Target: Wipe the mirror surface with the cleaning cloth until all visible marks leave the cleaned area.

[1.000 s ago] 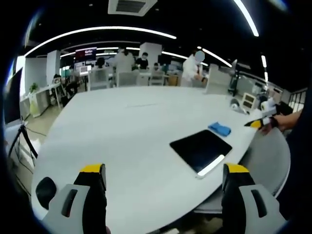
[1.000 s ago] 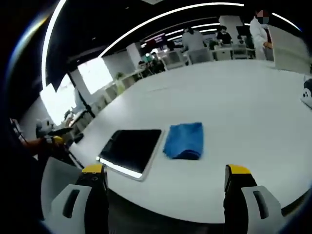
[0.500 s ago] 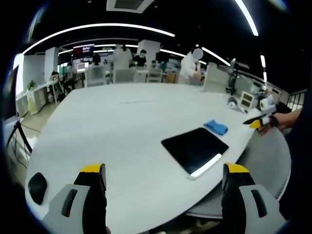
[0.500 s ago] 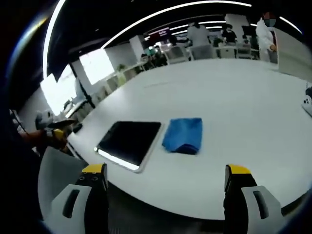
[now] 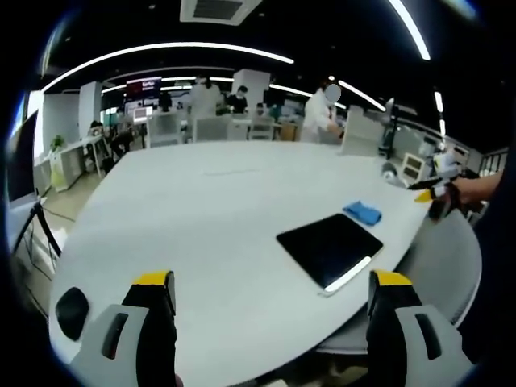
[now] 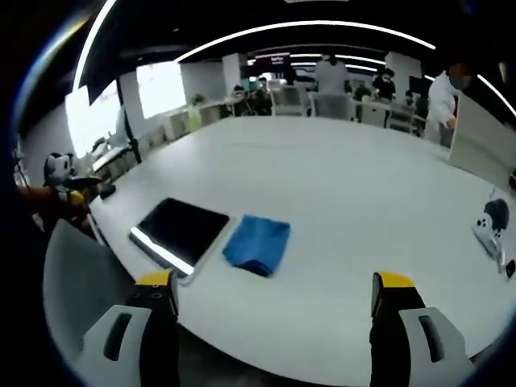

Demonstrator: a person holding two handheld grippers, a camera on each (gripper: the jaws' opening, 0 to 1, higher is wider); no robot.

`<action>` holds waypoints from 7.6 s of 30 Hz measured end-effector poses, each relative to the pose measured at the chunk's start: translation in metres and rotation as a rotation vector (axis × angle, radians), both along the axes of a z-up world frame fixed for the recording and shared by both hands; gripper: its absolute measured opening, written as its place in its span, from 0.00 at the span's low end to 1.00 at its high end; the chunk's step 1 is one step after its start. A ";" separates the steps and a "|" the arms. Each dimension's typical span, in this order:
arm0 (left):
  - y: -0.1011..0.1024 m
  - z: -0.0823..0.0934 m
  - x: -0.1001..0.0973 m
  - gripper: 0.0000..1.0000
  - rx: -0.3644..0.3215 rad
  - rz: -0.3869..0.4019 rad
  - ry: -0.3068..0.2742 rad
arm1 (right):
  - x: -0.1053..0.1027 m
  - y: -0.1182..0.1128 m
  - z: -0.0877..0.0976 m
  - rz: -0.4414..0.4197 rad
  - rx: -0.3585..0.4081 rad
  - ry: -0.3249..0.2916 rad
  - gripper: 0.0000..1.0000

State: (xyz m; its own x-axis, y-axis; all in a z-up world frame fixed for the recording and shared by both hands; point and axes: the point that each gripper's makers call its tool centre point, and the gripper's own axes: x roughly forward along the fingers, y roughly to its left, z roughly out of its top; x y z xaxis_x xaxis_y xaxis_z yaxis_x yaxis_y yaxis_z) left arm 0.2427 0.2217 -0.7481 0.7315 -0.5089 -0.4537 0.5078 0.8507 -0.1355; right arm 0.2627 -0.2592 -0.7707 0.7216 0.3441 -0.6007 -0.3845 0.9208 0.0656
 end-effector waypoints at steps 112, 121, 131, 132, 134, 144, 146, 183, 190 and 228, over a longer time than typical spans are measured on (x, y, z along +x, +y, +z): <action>0.000 -0.003 0.008 0.99 0.004 0.011 0.018 | 0.112 0.100 -0.056 -0.170 0.148 0.201 0.00; 0.002 -0.002 0.022 0.99 0.016 -0.017 0.020 | 0.122 0.138 -0.043 -0.186 0.305 0.264 0.00; 0.009 -0.004 0.025 0.99 0.031 -0.029 0.034 | 0.110 0.155 -0.090 -0.176 0.207 0.345 0.00; 0.011 -0.005 0.025 0.99 0.032 -0.028 0.036 | 0.107 0.152 -0.096 -0.171 0.157 0.351 0.00; 0.012 -0.006 0.025 0.99 0.031 -0.027 0.037 | 0.109 0.154 -0.095 -0.158 0.154 0.303 0.00; 0.010 -0.006 0.026 1.00 0.039 -0.036 0.030 | 0.108 0.159 -0.096 -0.189 0.152 0.360 0.00; 0.010 -0.006 0.027 1.00 0.036 -0.038 0.028 | 0.109 0.164 -0.096 -0.180 0.150 0.362 0.00; 0.030 -0.002 0.039 1.00 0.009 -0.026 0.019 | 0.121 0.350 -0.095 0.073 0.126 0.422 0.00; 0.032 -0.004 0.037 1.00 0.012 -0.019 0.025 | 0.121 0.348 -0.095 0.102 0.116 0.418 0.00; 0.027 0.003 0.036 0.99 0.031 -0.037 0.007 | 0.064 0.325 -0.096 0.173 0.127 0.426 0.00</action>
State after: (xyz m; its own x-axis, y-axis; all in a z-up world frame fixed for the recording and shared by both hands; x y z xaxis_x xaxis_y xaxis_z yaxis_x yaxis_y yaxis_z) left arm 0.2785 0.2492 -0.7455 0.7090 -0.5212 -0.4750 0.5383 0.8352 -0.1128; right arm 0.3270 0.0661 -0.8666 0.3454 0.5274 -0.7762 -0.4462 0.8200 0.3586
